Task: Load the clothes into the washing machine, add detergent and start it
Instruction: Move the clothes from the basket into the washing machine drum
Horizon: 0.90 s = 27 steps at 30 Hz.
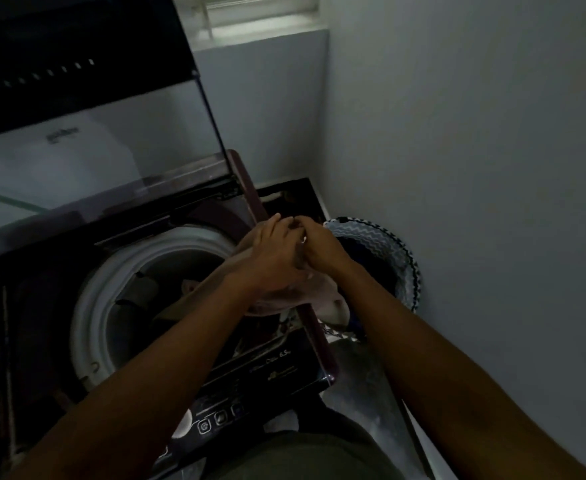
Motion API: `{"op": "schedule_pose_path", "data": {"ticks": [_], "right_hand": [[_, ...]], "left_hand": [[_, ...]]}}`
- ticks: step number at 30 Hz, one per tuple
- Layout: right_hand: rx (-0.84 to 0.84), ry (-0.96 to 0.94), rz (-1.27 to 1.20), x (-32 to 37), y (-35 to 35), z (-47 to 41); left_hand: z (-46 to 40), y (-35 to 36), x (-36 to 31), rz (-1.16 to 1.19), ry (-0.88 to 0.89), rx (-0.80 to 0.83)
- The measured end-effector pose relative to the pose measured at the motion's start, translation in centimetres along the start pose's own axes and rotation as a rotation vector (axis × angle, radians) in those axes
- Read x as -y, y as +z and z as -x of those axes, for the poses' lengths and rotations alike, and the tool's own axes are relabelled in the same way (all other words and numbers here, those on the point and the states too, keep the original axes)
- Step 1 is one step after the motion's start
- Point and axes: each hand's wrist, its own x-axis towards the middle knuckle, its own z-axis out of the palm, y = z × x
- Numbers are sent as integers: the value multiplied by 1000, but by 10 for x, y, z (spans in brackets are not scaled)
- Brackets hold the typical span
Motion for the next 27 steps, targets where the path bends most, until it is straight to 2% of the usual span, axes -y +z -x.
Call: {"op": "schedule_pose_path", "data": {"ticks": [4, 7, 10, 13, 15, 18, 20, 22, 24, 25, 27], "right_hand": [[237, 52, 90, -35, -3, 3], [432, 57, 325, -46, 1, 7], [474, 124, 358, -55, 15, 8], [312, 55, 161, -54, 26, 8], [197, 77, 8, -50, 26, 10], [45, 101, 30, -51, 26, 11], [-102, 137, -78, -45, 22, 13], [-250, 130, -169, -33, 15, 14], [-349, 87, -232, -16, 10, 12], [-373, 50, -261, -6, 8, 10], [-376, -30, -306, 17, 8, 7]], "left_hand": [[-8, 16, 3, -85, -31, 94], [-7, 20, 1, -157, -42, 130], [-5, 18, -3, -178, -67, 166], [-5, 19, -1, -125, -86, 189], [-5, 18, 1, -109, -80, 186], [-4, 19, 1, -94, -95, 156], [-1, 16, 0, -37, -109, 83], [4, 8, 2, 87, -119, -8], [9, -5, 6, 207, -150, -20], [10, -10, 10, 276, -170, -20], [13, -22, 7, 497, -190, -119]]}}
